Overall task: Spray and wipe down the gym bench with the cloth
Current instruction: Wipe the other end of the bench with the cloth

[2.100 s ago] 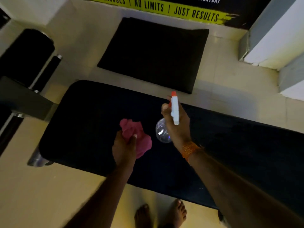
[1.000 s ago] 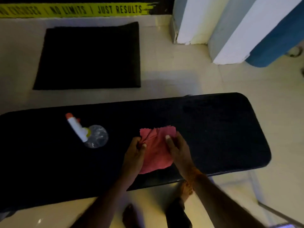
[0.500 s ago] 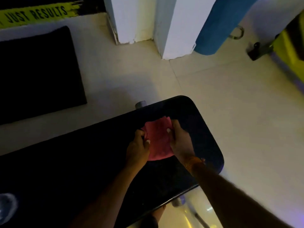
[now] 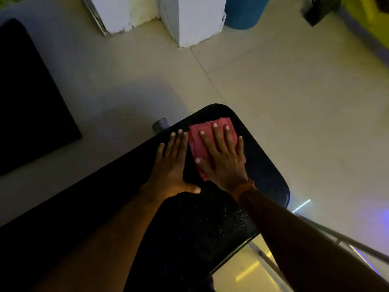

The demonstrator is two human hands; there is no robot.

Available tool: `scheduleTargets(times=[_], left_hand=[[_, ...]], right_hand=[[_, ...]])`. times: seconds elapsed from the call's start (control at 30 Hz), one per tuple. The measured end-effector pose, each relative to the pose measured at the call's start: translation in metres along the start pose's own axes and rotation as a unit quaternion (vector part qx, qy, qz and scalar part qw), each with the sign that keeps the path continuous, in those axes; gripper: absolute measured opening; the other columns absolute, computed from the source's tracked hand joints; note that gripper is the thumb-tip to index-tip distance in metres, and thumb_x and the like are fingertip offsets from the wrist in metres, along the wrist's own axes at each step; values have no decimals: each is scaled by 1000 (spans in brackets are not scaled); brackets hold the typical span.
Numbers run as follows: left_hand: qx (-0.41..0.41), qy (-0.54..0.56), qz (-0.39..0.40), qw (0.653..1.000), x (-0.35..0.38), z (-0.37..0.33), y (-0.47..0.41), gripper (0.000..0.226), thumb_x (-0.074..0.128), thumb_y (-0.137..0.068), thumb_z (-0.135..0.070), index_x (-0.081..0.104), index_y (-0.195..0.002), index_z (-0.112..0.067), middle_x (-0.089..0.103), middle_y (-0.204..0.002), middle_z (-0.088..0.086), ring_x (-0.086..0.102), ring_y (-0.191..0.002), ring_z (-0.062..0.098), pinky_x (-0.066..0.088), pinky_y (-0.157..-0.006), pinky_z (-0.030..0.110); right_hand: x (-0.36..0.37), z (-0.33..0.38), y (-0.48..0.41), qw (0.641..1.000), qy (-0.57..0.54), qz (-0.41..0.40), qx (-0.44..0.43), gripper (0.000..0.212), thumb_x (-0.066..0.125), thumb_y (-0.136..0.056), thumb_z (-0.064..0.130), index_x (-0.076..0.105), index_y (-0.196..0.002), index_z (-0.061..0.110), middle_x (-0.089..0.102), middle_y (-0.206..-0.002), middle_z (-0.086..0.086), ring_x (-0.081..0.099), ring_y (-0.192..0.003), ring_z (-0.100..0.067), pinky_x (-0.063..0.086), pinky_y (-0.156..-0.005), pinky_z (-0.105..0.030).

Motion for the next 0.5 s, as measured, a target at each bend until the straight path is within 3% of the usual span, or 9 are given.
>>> scheduleTargets(times=[0.13, 0.23, 0.4, 0.5], left_hand=[[-3, 23, -20, 1000, 5, 6, -2, 167, 77, -51, -84, -37, -153, -16, -37, -165, 3, -33, -153, 21, -16, -122, 44], [-28, 12, -35, 999, 9, 1, -9, 165, 62, -47, -97, -37, -153, -16, -41, -163, 4, -36, -151, 22, -21, -119, 46], [-60, -14, -31, 998, 14, -7, -14, 169, 57, -43, -101, -32, -155, -12, -41, -162, 10, -39, -150, 27, -21, -118, 54], [-59, -10, -13, 998, 11, -9, -14, 168, 60, -46, -100, -34, -154, -12, -43, -161, 11, -40, -148, 28, -18, -119, 56]], right_hand=[[0, -4, -28, 994, 38, -51, 88, 71, 19, -104, 65, 2, -165, 34, -7, -175, -2, -9, -161, -31, 0, -122, -72], [-10, -9, -67, 987, 29, -74, 140, 68, 15, -107, 58, 0, -166, 28, -5, -175, -6, -8, -160, -33, 0, -123, -69], [-8, -4, -67, 996, 66, -60, -3, 79, 23, -103, 67, 8, -166, 23, 1, -174, -9, -1, -161, -34, 5, -126, -64], [-10, -13, -57, 995, 80, -39, -36, 69, 26, -107, 56, 8, -166, 25, 3, -174, -8, 0, -161, -34, 8, -127, -61]])
Point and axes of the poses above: each hand's wrist, its own y-axis away from the middle knuckle, its own x-axis out of the palm, z = x × y, the point moved 6 cm from there along -y, towards the middle knuckle
